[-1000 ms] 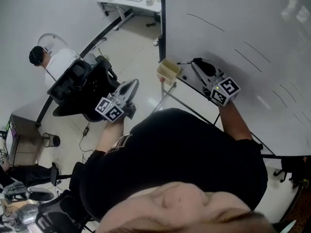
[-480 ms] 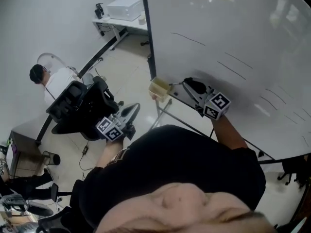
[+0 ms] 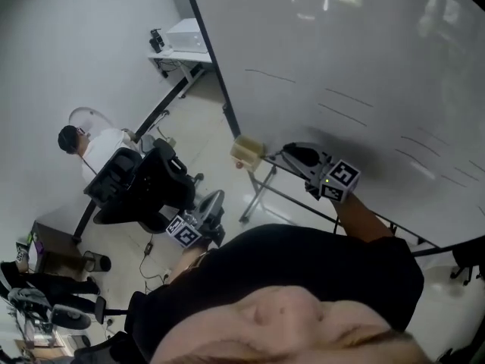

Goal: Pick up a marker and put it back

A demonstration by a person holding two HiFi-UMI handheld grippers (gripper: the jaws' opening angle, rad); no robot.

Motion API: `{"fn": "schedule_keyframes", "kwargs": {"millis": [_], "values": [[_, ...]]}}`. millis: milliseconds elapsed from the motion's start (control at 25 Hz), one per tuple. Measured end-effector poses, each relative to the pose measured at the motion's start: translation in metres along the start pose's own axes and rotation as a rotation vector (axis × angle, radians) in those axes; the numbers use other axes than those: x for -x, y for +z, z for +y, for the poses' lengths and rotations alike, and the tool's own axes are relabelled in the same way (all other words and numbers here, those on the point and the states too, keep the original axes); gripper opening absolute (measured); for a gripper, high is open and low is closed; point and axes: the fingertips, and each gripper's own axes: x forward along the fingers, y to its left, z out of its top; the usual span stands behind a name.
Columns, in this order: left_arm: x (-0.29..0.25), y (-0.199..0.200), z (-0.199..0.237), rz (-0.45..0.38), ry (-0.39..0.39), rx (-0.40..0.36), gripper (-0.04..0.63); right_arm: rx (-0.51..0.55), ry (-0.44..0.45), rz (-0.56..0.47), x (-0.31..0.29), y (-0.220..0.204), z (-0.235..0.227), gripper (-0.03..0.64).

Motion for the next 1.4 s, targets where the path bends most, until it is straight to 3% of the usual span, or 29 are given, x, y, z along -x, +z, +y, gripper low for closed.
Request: {"fn": "schedule_keyframes", "kwargs": {"millis": [200,360,480,760,920,1160,1400], "values": [[0.035,0.043,0.001,-0.039,-0.054,-0.008,-0.006,0.072,-0.098,-0.015,-0.004,0.024,0.030,0.054],[0.088,0.057,-0.009,-0.009,-0.087,0.018,-0.006,0.110,-0.180,-0.015,-0.014,0.028,0.075,0.054],[0.130,0.074,-0.015,0.022,-0.089,-0.014,-0.006,0.133,-0.182,-0.017,-0.035,0.025,0.113,0.054],[0.174,0.096,-0.024,-0.024,-0.057,-0.081,-0.006,0.145,-0.157,0.006,-0.059,0.016,0.152,0.054],[0.169,0.092,-0.029,-0.024,-0.042,-0.127,-0.006,0.128,-0.200,0.020,-0.053,0.010,0.126,0.054],[0.115,0.073,-0.029,-0.005,0.010,-0.233,-0.006,0.141,-0.260,0.085,-0.044,-0.015,0.025,0.054],[0.063,0.041,-0.027,0.006,0.047,-0.256,-0.006,0.165,-0.255,0.249,-0.084,-0.085,-0.062,0.054]]}}
